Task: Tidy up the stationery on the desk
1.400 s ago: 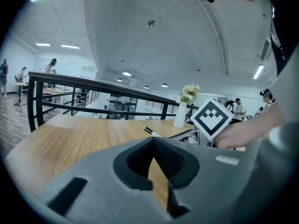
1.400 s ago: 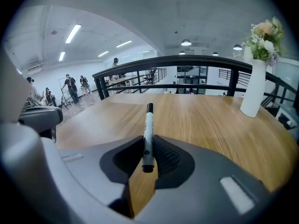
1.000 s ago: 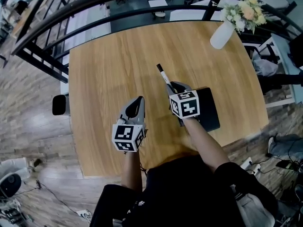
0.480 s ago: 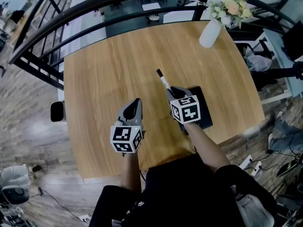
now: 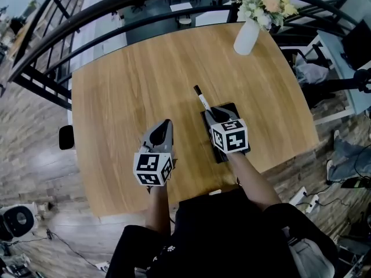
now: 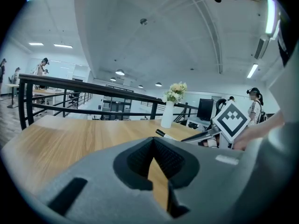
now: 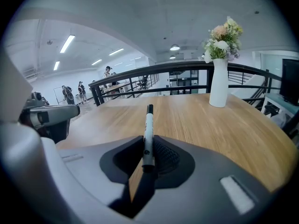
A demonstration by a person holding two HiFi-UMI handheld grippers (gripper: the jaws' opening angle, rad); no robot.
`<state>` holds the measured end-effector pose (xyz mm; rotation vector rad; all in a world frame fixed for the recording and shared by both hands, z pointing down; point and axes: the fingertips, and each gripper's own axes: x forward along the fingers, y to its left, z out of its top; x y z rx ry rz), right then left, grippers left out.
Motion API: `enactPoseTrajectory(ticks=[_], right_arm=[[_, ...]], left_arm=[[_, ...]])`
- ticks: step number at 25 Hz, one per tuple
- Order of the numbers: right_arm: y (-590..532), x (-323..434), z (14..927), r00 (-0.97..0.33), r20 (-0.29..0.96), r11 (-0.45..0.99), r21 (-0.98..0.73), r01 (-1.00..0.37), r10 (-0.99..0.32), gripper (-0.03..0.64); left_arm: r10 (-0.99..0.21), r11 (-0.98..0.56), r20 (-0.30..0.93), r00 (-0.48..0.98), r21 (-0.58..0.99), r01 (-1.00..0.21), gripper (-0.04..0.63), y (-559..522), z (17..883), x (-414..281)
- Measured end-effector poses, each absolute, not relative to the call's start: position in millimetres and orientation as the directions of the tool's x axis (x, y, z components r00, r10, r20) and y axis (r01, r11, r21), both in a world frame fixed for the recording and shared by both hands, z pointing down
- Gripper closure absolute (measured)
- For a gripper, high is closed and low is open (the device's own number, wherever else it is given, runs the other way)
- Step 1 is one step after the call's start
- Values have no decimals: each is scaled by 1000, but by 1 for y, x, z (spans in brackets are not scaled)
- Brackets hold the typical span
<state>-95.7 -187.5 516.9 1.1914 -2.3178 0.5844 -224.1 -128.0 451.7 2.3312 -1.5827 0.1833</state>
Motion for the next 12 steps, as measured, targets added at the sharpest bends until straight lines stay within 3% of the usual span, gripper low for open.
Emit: enactPoseTrajectory(ticks=[12], right_arm=[[-183, -33, 517, -481, 573, 474, -176, -863, -663, 535]], left_arm=[[-860, -378, 288, 421, 193, -905, 603, -135, 453, -170]])
